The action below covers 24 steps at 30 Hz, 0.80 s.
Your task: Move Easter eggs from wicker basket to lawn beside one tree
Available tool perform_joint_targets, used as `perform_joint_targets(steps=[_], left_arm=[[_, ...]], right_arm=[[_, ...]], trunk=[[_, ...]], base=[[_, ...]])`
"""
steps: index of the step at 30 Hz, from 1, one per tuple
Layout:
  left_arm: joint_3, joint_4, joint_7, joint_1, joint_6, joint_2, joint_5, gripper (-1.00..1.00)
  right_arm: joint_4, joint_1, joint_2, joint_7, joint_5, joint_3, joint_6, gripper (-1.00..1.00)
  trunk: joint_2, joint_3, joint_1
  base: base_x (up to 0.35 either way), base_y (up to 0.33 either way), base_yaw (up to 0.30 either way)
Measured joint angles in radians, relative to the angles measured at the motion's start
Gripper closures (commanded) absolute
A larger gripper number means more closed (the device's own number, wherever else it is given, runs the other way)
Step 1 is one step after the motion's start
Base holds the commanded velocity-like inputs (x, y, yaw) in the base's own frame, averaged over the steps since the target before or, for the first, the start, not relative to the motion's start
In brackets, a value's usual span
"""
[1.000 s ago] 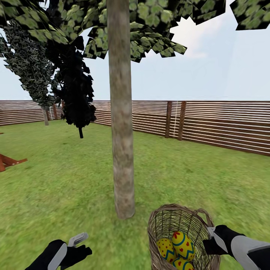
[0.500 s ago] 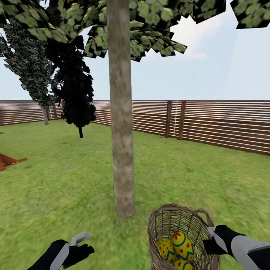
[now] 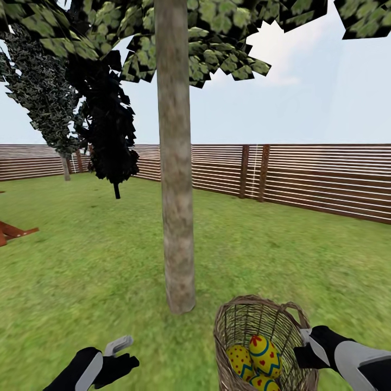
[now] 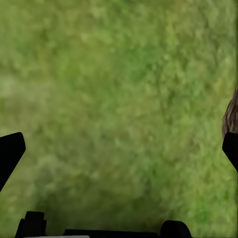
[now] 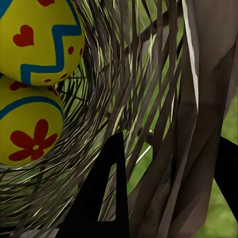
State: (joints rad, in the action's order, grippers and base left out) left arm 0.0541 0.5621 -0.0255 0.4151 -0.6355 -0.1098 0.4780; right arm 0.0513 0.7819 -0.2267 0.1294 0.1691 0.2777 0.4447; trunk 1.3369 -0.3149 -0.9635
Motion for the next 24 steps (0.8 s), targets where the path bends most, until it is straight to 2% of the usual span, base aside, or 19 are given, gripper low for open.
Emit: perform_joint_targets(steps=[24], left_arm=[[0.000,0.000,0.000,0.000,0.000,0.001,0.000,-1.00]], right_arm=[[0.000,0.000,0.001,0.000,-0.001,-0.001,0.000,1.00]], trunk=[[0.168,-0.075,-0.092]], base=[[0.000,0.000,0.000]])
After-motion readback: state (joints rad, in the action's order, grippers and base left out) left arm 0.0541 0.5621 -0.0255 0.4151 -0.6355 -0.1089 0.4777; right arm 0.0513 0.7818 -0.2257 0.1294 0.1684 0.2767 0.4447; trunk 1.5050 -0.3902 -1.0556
